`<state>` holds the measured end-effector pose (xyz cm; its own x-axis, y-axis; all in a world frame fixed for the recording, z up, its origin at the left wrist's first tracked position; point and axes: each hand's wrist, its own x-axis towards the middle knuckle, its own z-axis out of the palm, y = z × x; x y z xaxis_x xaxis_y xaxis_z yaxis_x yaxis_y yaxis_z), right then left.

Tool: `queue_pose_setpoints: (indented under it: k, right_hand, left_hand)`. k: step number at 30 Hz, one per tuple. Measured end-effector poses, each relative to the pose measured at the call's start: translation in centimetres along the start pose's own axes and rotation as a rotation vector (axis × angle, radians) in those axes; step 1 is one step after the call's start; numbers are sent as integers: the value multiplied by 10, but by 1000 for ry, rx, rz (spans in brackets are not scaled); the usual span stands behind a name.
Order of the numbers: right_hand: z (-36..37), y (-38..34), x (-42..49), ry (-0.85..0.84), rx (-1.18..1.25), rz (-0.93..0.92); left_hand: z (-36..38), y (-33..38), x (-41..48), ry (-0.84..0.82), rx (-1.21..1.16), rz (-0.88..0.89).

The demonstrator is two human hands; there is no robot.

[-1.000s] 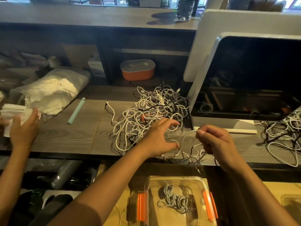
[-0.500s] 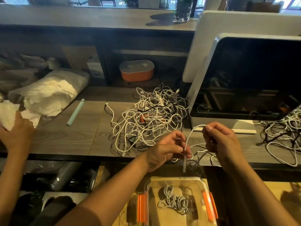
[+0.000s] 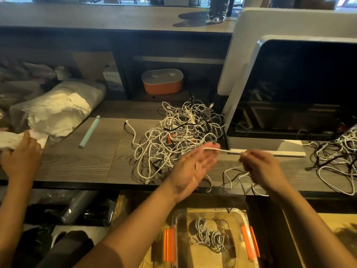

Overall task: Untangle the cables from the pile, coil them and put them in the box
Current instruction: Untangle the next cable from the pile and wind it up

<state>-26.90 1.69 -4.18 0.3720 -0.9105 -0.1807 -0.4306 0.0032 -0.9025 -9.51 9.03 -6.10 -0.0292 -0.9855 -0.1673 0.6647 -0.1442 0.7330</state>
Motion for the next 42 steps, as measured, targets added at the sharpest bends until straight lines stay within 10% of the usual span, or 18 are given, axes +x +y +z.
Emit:
queue_pose_setpoints:
  k: [5, 15, 25, 28, 33, 42]
  right_hand:
    - [23, 21, -5, -490, -501, 99]
    - [16, 6, -5, -78, 218, 73]
    - [8, 0, -1, 85, 418, 111]
    - [6, 2, 1, 137, 394, 129]
    - [21, 20, 2, -54, -82, 122]
    - [52, 20, -16, -358, -278, 27]
  left_hand:
    - [11, 17, 19, 159, -336, 184]
    - [-13, -12, 6, 34, 524, -20]
    - [-19, -33, 8, -64, 1070, -257]
    - [-20, -33, 3, -39, 972, -236]
    - [2, -17, 7, 58, 168, 61]
    - [14, -18, 38, 391, 561, 221]
